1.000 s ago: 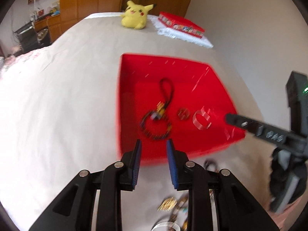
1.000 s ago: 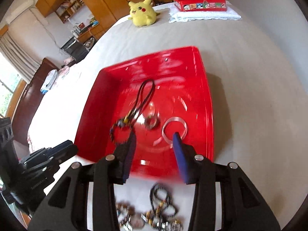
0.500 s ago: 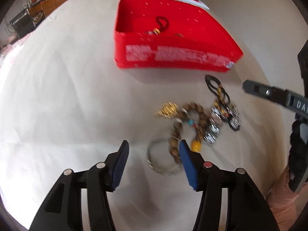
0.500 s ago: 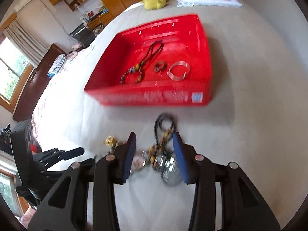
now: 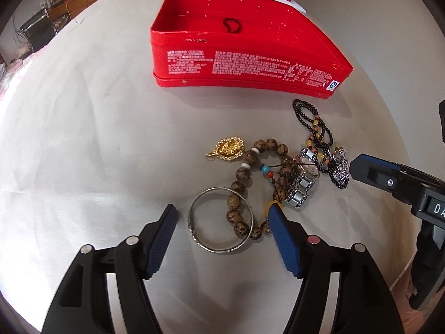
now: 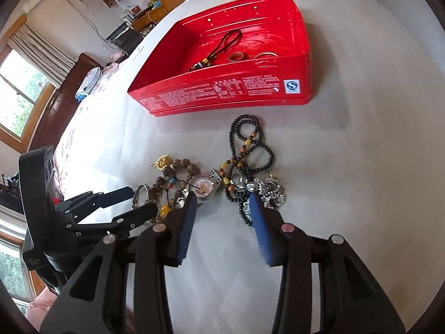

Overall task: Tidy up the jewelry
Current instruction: 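Grasp the second silver bangle from the pile with the left tool, then grasp the silver wristwatch with the right tool while the left tool holds the bangle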

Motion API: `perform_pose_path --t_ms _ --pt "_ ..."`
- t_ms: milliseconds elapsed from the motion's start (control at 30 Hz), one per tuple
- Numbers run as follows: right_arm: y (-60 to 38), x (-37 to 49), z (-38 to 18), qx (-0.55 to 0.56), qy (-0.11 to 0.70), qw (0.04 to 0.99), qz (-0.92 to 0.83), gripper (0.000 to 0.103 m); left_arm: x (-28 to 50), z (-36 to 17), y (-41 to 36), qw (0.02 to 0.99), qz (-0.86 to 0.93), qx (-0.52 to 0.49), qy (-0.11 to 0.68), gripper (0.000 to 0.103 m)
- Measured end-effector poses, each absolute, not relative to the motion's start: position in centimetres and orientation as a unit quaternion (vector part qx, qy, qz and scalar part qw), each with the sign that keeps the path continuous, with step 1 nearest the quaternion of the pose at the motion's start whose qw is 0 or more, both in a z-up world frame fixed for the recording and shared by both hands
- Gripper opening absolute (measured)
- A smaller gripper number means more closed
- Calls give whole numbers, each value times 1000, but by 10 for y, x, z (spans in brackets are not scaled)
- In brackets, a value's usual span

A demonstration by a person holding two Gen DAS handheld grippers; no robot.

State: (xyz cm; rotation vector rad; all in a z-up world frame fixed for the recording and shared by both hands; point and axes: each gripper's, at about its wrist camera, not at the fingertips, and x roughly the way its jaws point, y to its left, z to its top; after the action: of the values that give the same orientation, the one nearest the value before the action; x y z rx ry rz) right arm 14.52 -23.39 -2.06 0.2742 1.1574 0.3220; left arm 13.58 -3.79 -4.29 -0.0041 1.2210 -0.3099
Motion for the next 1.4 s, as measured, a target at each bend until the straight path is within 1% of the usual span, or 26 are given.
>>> perform_pose_path --t_ms 33,167,433,700,867,933,1367,1400 --pt "-235 144 -21 130 542 817 151 40 135 -44 -38 808 -147 -2 570 66" --pt "-240 142 -20 133 540 818 149 40 135 -47 -44 809 -148 -3 569 49" --pt "-236 141 -22 132 543 814 156 40 134 -42 -30 807 -165 -34 565 48" --pt "-215 141 -17 113 546 812 172 40 124 -12 4 844 -126 -33 520 49" --pt "-203 142 -18 107 554 806 177 39 131 -16 20 845 -104 -44 522 49" --pt "-201 144 -22 110 561 801 176 36 133 -20 24 844 -104 -48 525 49" --pt "-188 160 -50 134 598 777 143 36 131 -24 30 839 -128 -57 527 49" --pt "-188 159 -49 132 597 779 142 33 131 -25 30 838 -129 -58 527 49"
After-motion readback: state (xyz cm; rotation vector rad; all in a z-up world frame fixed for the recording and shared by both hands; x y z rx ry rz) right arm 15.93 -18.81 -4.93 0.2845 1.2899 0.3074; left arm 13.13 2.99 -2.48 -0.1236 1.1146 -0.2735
